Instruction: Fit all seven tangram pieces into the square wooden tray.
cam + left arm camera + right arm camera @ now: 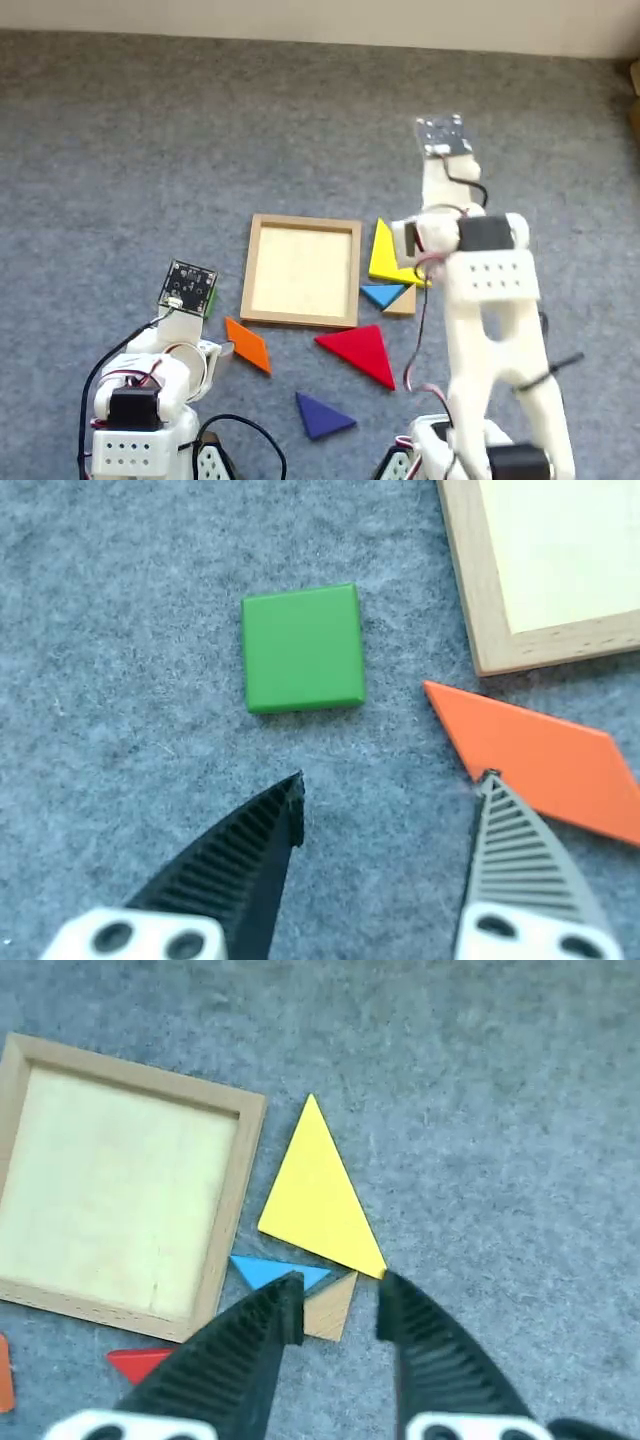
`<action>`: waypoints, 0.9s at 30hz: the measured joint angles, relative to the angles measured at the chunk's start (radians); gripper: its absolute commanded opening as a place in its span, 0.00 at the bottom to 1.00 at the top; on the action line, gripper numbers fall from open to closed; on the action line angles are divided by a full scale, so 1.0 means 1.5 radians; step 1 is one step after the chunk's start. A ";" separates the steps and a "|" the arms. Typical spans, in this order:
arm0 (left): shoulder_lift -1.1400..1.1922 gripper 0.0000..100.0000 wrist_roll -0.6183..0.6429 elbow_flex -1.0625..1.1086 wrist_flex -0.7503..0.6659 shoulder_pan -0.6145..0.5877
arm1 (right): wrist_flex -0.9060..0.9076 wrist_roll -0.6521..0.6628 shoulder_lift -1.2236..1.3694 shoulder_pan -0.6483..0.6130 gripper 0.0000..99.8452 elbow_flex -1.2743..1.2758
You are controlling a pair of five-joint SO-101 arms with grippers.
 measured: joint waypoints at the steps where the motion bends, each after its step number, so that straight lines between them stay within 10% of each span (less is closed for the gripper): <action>1: 0.000 0.26 0.000 0.000 0.000 0.000 | 0.000 0.000 0.025 -0.001 0.32 -0.009; 27: 0.000 0.26 0.000 0.000 0.000 0.000 | -0.002 0.128 0.461 -0.093 0.32 -0.209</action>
